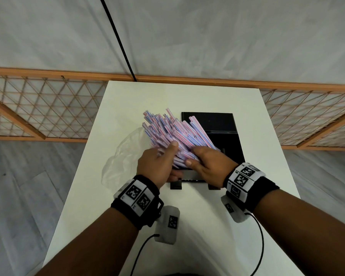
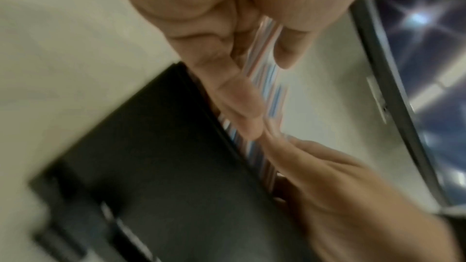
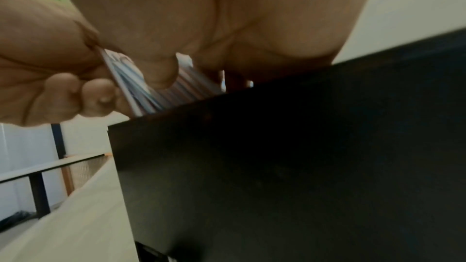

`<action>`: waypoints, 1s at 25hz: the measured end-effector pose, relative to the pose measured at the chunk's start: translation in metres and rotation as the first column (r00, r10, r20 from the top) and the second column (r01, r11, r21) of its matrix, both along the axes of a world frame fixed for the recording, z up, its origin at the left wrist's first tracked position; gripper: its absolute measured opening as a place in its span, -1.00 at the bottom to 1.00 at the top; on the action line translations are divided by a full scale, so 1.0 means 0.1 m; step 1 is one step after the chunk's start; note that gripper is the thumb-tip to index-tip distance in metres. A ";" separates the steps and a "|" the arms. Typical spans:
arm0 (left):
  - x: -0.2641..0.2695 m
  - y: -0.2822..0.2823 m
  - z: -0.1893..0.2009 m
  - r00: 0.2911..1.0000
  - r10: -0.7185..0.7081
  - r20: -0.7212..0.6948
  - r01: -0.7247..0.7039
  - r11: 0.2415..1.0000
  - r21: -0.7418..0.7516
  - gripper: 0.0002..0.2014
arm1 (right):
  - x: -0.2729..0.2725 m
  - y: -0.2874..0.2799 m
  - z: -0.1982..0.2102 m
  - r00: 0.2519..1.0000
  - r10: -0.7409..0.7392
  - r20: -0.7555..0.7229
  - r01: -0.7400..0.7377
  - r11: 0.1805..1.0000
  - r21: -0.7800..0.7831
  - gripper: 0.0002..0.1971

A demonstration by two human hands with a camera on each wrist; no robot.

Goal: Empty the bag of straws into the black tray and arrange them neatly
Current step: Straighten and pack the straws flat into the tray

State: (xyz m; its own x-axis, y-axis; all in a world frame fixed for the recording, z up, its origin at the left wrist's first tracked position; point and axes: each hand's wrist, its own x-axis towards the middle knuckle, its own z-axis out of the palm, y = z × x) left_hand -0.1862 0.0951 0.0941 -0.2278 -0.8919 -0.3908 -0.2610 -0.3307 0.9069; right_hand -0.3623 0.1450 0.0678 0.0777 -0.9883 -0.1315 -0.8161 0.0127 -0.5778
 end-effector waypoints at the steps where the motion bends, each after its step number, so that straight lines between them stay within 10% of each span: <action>1: 0.07 0.00 0.00 0.992 -0.033 0.121 0.047 0.992 -0.120 -0.54 | -0.01 0.04 0.00 1.000 -0.014 -0.019 0.014 1.000 0.014 -0.62; 4: 0.24 -0.04 -0.01 0.946 0.116 0.303 0.016 0.917 -0.399 -0.54 | -0.12 0.10 -0.01 0.980 -0.107 -0.166 0.122 0.989 0.081 -0.52; 10: 0.19 -0.13 -0.15 0.974 0.068 0.214 -0.060 0.997 -0.042 -0.45 | -0.04 0.01 -0.06 0.989 -0.048 -0.136 0.073 0.980 0.186 -0.45; 25: 0.02 -0.22 0.05 0.928 -0.069 0.366 0.185 0.939 -0.290 -0.51 | 0.19 -0.37 0.32 1.000 0.019 -0.024 -0.003 0.837 0.547 -0.44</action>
State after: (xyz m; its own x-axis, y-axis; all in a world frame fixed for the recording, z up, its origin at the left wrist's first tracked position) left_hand -0.1838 0.0735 0.0992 -0.2496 -0.9533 -0.1701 -0.5969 0.0131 0.8022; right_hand -0.3436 0.1083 0.0999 0.0769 -0.7535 -0.6529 -0.8333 0.3109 -0.4570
